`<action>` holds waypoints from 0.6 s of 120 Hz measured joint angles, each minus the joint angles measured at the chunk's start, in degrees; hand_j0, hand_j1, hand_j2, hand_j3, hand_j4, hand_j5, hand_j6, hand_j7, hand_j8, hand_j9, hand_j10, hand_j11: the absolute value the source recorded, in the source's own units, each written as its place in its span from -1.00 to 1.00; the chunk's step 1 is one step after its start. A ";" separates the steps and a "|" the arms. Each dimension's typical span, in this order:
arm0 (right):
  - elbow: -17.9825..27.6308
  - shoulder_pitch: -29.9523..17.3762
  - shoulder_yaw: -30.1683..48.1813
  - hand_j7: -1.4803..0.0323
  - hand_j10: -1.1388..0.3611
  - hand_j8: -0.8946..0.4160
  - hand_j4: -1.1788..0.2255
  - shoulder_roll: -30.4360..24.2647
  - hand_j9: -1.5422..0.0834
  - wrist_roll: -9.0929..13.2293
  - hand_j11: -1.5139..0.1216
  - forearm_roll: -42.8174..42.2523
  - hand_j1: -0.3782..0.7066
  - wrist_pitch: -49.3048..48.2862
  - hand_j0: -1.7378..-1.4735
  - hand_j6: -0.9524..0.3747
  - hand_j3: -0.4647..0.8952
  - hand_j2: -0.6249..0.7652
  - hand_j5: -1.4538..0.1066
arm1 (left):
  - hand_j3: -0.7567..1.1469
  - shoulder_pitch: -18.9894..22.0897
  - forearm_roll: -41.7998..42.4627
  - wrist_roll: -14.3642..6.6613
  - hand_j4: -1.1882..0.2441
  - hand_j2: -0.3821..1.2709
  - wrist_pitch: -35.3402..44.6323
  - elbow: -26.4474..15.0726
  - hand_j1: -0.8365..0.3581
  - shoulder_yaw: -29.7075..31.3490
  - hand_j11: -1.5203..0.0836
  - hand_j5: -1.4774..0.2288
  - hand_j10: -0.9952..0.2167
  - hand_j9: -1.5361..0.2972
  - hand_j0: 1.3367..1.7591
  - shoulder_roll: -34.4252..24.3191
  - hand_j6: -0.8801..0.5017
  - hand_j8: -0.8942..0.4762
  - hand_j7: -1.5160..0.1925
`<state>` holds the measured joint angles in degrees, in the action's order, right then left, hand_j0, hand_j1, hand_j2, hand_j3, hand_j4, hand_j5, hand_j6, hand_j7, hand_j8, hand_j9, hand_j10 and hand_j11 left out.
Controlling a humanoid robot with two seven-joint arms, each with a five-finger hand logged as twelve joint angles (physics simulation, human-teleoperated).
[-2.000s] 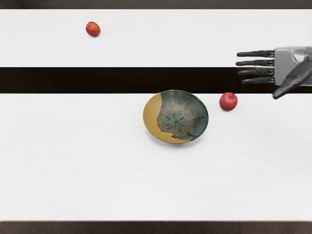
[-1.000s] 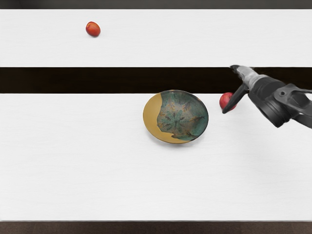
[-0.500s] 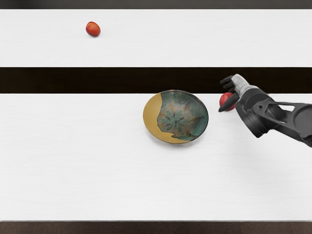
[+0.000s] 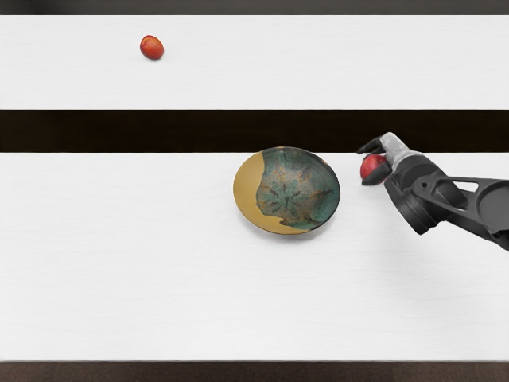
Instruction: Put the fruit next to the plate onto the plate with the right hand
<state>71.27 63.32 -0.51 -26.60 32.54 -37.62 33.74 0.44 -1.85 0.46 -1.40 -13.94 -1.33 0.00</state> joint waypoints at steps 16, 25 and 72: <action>0.00 -0.04 -0.01 0.01 -0.07 -0.15 -0.13 0.14 0.02 0.02 -0.03 0.04 0.15 -0.09 -0.38 -0.28 -0.32 -0.09 -0.03 | -0.21 0.00 0.00 0.00 0.66 -0.54 0.00 0.00 0.98 0.00 0.90 0.73 0.64 0.68 0.52 0.00 0.27 0.31 0.77; -0.01 -0.22 0.01 -0.04 -0.08 -0.16 -0.18 0.17 -0.03 0.01 -0.09 -0.06 0.16 -0.12 -0.37 -0.28 -0.32 -0.03 -0.07 | -0.21 0.00 0.00 -0.01 0.66 -0.54 0.00 -0.02 0.98 0.00 0.90 0.73 0.64 0.68 0.52 0.00 0.27 0.31 0.77; 0.70 0.26 2.41 -0.32 -0.03 -0.06 -0.36 -0.91 -0.32 0.04 -0.37 0.89 0.23 -1.26 -0.34 -0.24 -0.32 0.24 -0.42 | -0.21 0.04 0.00 0.02 0.66 -0.54 0.00 -0.01 0.98 0.00 0.90 0.73 0.64 0.68 0.52 0.00 0.27 0.31 0.77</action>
<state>71.97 63.58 1.90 -27.50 32.57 -36.74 32.48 0.48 -1.85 0.48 -1.41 -13.95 -1.33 0.00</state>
